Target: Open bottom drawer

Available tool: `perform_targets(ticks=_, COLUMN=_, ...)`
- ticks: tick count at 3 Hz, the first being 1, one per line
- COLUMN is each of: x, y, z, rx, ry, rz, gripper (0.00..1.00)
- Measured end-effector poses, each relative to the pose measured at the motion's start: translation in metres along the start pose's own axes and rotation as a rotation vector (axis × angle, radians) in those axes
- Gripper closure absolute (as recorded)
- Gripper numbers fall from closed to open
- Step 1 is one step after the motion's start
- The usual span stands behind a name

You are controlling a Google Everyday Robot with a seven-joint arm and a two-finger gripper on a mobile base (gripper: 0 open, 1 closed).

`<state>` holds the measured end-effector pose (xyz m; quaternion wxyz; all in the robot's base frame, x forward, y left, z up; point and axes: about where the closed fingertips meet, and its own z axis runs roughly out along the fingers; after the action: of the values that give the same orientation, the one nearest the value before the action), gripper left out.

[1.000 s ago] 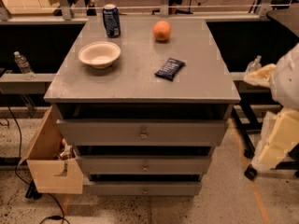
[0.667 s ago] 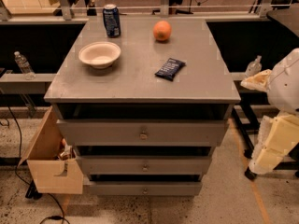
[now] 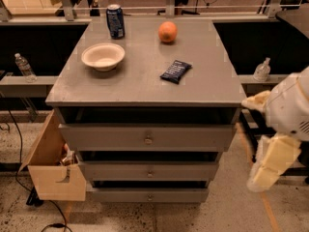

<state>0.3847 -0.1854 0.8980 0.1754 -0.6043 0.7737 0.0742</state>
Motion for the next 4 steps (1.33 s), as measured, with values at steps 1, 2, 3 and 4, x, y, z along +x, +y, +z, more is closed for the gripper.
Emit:
perform_targets(ticks=1, x=0.017, y=0.016, z=0.076, rx=-0.096, ry=-0.043, rz=0.06, gripper=0.0)
perform_targets(ticks=2, x=0.028, y=0.031, z=0.14, rx=-0.153, ry=-0.077, rz=0.084, gripper=0.0)
perform_targets(ticks=3, x=0.029, y=0.034, z=0.199, rx=-0.167, ry=-0.139, rz=0.073, gripper=0.0)
perform_targets(ticks=4, x=0.029, y=0.034, z=0.198, rx=-0.168, ry=-0.138, rz=0.073, gripper=0.0)
